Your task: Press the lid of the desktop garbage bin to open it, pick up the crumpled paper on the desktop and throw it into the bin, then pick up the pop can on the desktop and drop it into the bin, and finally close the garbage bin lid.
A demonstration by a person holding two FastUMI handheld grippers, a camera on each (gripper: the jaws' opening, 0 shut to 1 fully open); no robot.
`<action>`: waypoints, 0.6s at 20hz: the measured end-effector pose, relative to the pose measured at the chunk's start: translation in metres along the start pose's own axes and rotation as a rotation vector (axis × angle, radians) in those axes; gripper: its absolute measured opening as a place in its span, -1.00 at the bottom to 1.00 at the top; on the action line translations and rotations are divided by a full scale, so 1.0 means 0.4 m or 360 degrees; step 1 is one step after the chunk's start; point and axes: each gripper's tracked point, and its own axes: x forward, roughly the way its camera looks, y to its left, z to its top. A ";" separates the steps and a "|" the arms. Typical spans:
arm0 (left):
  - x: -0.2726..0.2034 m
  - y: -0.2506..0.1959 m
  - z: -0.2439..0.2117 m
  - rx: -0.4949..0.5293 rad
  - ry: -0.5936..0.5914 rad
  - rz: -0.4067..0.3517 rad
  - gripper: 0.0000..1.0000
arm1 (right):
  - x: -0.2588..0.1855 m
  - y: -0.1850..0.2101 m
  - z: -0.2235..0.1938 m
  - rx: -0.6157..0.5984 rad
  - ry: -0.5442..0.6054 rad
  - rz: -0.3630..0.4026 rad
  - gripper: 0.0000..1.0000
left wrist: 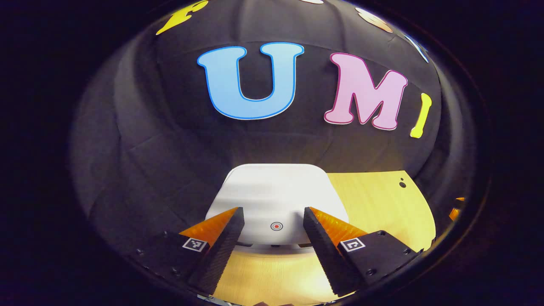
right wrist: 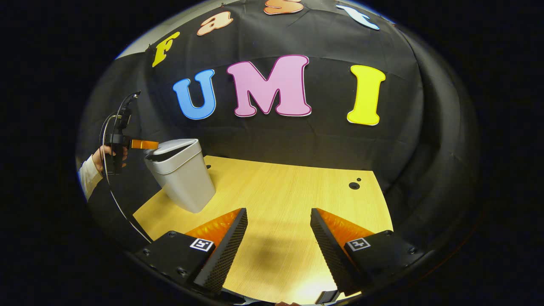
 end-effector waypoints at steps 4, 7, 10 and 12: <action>0.010 0.003 -0.034 -0.0017 0.0100 -0.0027 1.00 | -0.004 -0.009 -0.015 0.0021 0.0008 -0.0006 0.93; 0.013 0.002 -0.045 -0.0013 0.0121 -0.0013 1.00 | -0.009 -0.010 -0.023 0.0026 0.0010 -0.0006 0.94; 0.010 -0.001 -0.051 0.0016 0.0131 -0.0034 1.00 | -0.009 -0.008 -0.034 0.0033 0.0010 0.0000 0.94; 0.015 -0.009 -0.053 0.0097 0.0148 -0.0053 1.00 | -0.012 -0.004 -0.045 0.0046 0.0021 0.0008 0.94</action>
